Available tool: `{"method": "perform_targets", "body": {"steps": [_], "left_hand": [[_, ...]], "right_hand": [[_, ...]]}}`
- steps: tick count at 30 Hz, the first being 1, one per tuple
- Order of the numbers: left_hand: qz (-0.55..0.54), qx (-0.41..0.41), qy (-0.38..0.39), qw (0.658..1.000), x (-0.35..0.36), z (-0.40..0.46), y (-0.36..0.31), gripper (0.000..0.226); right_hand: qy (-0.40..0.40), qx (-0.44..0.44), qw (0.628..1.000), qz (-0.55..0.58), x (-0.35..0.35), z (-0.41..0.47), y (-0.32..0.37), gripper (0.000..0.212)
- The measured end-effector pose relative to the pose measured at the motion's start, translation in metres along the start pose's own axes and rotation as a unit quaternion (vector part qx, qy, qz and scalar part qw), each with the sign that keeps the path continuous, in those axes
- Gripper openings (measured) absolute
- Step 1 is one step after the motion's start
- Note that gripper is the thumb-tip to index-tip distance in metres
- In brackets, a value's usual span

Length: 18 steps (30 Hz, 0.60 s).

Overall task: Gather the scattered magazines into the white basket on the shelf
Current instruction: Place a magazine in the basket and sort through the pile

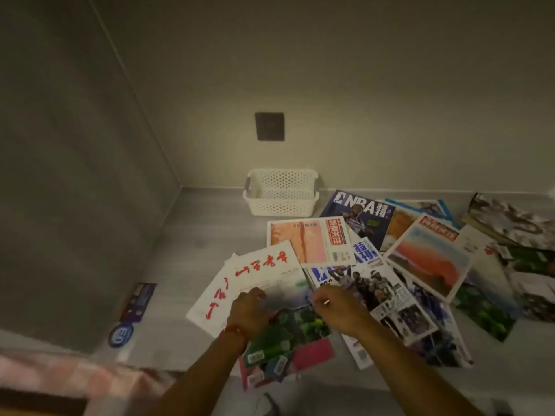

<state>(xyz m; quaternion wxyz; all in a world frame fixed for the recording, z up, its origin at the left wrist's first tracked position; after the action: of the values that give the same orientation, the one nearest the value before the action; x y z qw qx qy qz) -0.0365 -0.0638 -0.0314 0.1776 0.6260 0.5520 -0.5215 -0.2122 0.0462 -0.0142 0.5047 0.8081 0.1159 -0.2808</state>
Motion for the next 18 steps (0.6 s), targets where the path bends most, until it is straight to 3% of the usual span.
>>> {"method": "perform_targets", "body": {"steps": [3,6,9,14,18], "left_hand": [[0.024,-0.073,-0.003,0.997,0.005,0.026,0.047,0.054],[0.065,-0.109,0.021,0.992,0.013,0.038,0.07,0.066],[0.028,-0.114,0.016,0.993,0.016,0.047,0.07,0.07],[-0.151,-0.155,-0.033,0.976,0.004,0.051,0.062,0.056],[-0.281,-0.234,0.017,0.931,0.005,0.051,0.074,0.04]], "right_hand": [[0.01,0.02,1.0,0.008,0.023,0.028,-0.001,0.011],[-0.009,0.072,0.997,0.039,0.044,0.044,-0.006,0.038],[-0.064,0.128,0.989,0.042,0.052,0.054,-0.011,0.055],[-0.106,0.176,0.979,-0.007,0.036,0.069,-0.019,0.042],[-0.092,0.121,0.988,0.029,0.017,0.089,-0.013,0.022]]}}
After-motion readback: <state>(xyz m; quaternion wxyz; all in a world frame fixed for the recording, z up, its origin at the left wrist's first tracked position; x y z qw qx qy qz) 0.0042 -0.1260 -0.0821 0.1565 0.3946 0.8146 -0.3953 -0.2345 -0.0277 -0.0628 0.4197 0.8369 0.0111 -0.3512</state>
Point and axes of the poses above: each hand's wrist, its own z-axis towards the middle knuckle, its own x-axis out of the palm, y = z × x, the point moved 8 cm from there along z, towards the middle knuckle, and after that the axes turned 13 degrees about z, right-handed, at the moved point
